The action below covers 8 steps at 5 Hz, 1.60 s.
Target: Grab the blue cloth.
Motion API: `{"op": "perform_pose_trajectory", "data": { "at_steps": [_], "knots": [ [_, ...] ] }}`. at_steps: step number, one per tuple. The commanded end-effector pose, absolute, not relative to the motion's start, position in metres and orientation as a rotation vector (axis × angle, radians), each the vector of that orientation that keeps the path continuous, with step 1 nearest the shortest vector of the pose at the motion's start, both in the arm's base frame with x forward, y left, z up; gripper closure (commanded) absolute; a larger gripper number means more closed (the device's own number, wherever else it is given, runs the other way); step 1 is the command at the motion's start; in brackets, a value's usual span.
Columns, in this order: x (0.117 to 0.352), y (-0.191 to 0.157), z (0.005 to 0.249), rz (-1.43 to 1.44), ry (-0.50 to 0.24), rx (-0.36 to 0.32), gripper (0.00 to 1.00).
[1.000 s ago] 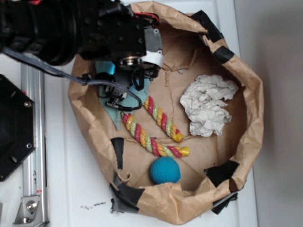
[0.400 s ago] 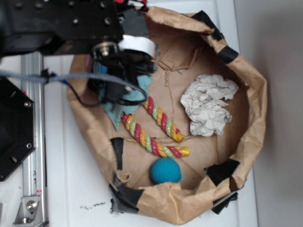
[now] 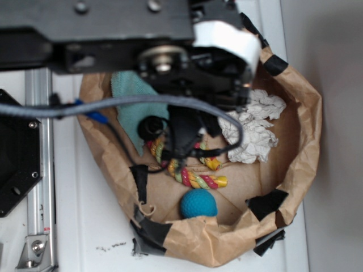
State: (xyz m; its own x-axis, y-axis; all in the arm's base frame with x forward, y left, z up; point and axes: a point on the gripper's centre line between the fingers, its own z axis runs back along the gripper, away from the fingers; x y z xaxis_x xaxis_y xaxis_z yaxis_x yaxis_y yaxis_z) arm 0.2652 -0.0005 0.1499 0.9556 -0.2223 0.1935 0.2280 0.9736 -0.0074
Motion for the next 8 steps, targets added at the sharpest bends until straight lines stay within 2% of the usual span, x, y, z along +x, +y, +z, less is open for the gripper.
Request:
{"op": "perform_pose_trajectory", "data": {
  "at_steps": [1,2,3,5,6,7,8],
  "knots": [
    [0.253,0.0,0.143,-0.292,-0.235,-0.043,0.0],
    [0.226,0.015,0.131,-0.517,-0.222,-0.062,0.0],
    [0.224,0.022,0.114,-0.577,-0.156,-0.027,0.0],
    [0.217,0.043,0.078,-0.573,-0.05,-0.032,0.0],
    [0.222,0.05,0.068,-0.543,-0.033,-0.001,0.0],
    [0.238,0.045,0.054,-0.497,-0.031,0.001,0.0],
    [0.24,0.043,0.04,-0.512,-0.009,0.004,0.0]
  ]
}}
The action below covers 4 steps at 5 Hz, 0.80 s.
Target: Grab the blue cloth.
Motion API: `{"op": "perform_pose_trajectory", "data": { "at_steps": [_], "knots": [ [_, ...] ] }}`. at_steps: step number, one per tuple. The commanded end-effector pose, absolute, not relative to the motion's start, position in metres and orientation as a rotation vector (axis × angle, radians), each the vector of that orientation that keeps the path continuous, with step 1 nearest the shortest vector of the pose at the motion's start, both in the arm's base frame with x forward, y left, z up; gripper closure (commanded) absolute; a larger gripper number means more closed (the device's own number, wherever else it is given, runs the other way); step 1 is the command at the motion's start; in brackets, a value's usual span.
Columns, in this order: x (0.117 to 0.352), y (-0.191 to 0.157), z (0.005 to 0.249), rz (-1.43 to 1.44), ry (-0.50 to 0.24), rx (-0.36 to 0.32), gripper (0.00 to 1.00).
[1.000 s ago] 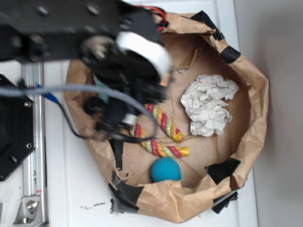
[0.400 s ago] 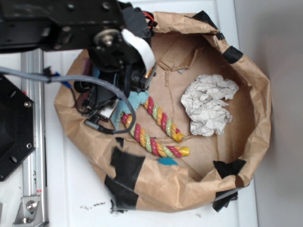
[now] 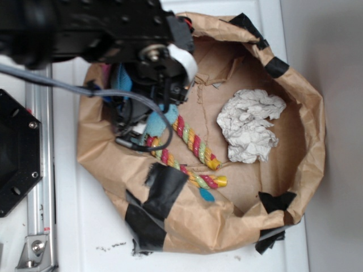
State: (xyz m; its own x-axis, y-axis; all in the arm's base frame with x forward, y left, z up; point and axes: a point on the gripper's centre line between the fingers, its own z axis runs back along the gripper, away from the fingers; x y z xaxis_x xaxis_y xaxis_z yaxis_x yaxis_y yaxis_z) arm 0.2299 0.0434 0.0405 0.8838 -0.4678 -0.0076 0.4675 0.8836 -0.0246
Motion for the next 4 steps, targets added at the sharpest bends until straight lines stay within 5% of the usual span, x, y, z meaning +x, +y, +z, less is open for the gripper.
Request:
{"op": "perform_pose_trajectory", "data": {
  "at_steps": [1,3,4],
  "knots": [
    [0.229,0.045,0.023,-0.52,0.037,0.025,0.0],
    [0.209,0.068,0.024,-0.442,0.063,0.077,0.0],
    [0.196,0.079,0.023,-0.409,0.102,0.047,0.0]
  ]
}}
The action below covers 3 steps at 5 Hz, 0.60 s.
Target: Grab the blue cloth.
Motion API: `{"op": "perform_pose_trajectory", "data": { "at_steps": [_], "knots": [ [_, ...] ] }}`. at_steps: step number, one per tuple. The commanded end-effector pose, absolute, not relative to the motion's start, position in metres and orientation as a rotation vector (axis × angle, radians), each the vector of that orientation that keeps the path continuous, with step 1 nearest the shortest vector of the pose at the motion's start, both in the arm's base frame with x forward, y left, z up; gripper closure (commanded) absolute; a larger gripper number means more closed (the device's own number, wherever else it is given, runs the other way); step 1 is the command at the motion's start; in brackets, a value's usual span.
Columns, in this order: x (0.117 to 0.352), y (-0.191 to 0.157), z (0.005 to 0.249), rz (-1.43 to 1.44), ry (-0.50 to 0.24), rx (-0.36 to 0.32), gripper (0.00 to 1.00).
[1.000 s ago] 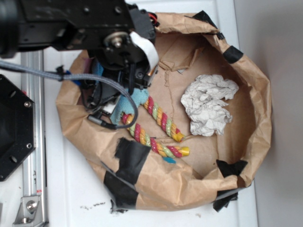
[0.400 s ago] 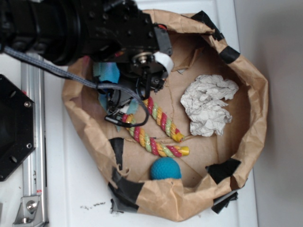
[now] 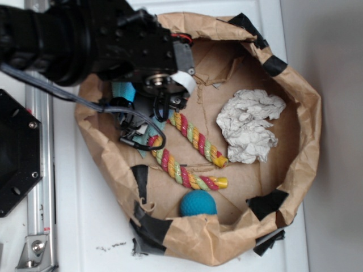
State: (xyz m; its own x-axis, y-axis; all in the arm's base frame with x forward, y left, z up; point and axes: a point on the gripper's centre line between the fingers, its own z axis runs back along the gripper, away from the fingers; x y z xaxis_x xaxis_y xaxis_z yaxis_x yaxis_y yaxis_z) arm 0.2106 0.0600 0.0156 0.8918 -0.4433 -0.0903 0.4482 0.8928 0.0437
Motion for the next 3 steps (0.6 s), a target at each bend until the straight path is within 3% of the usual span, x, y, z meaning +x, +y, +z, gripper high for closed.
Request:
{"op": "perform_pose_trajectory", "data": {
  "at_steps": [1,3],
  "knots": [
    [0.19,0.073,0.013,-0.43,0.122,0.055,0.0],
    [0.192,0.071,0.002,-0.426,0.134,0.044,0.0]
  ]
}}
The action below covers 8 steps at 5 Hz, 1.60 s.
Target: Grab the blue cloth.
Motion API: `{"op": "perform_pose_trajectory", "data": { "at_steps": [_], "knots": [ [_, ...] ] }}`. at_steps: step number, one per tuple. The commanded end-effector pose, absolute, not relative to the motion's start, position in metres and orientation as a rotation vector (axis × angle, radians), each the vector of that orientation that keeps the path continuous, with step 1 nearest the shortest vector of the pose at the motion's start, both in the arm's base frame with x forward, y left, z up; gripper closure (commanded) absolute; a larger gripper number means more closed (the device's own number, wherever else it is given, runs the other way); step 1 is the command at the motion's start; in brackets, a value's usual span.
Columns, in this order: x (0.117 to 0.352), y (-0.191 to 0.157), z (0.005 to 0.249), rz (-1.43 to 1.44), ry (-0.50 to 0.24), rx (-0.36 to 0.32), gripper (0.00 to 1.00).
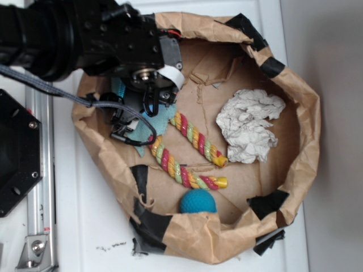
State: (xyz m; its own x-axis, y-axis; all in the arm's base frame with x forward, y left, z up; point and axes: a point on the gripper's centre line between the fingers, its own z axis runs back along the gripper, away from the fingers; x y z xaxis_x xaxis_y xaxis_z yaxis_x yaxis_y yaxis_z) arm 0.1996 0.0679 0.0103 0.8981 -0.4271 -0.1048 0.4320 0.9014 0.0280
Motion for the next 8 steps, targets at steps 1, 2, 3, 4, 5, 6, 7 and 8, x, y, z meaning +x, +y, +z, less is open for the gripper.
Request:
{"op": "perform_pose_trajectory", "data": {
  "at_steps": [1,2,3,4,5,6,7,8],
  "knots": [
    [0.192,0.074,0.001,-0.387,0.118,0.054,1.0],
    [0.194,0.074,0.0,-0.378,0.114,0.061,1.0],
    [0.195,0.076,0.007,-0.361,0.095,0.064,1.0],
    [0.196,0.071,0.028,-0.35,0.03,0.051,1.0],
    [0.198,0.063,0.059,-0.351,-0.069,0.037,1.0],
    [0.204,0.06,0.073,-0.346,-0.101,0.045,1.0],
    [0.212,0.057,0.074,-0.342,-0.099,0.007,1.0],
    [0.219,0.053,0.065,-0.36,-0.084,-0.012,0.0]
  ]
}}
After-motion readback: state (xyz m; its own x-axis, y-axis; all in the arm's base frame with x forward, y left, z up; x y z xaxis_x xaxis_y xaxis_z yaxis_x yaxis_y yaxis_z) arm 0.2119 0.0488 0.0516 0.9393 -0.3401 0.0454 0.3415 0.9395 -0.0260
